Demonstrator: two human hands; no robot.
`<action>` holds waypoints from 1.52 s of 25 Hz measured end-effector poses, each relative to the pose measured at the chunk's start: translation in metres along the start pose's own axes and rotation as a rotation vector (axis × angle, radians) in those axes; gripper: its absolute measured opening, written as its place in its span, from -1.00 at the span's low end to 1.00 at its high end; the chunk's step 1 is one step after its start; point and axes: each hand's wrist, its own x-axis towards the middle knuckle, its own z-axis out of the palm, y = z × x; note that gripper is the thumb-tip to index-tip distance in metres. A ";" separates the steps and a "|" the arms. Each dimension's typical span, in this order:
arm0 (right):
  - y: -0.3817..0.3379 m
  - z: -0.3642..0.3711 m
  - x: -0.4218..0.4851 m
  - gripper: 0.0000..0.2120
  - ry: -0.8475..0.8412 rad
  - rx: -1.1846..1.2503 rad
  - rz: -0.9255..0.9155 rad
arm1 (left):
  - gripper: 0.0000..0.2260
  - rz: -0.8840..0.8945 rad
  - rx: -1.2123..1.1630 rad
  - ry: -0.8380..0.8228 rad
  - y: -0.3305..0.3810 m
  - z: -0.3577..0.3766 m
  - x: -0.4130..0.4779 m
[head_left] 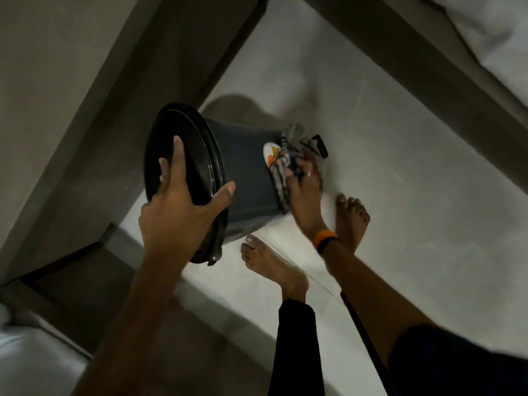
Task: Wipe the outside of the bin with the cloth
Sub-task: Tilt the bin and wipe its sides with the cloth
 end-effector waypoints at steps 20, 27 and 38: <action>0.016 0.031 -0.085 -0.49 -0.179 -0.307 -0.382 | -0.05 -0.291 -0.124 -0.001 -0.007 -0.014 0.015; 0.017 0.008 0.018 -0.45 -0.012 -0.241 0.174 | 0.18 -0.084 0.021 -0.191 -0.026 -0.010 -0.005; 0.004 0.032 -0.004 -0.50 0.029 -0.371 -0.090 | 0.14 -0.030 -0.144 -0.144 -0.038 -0.029 0.025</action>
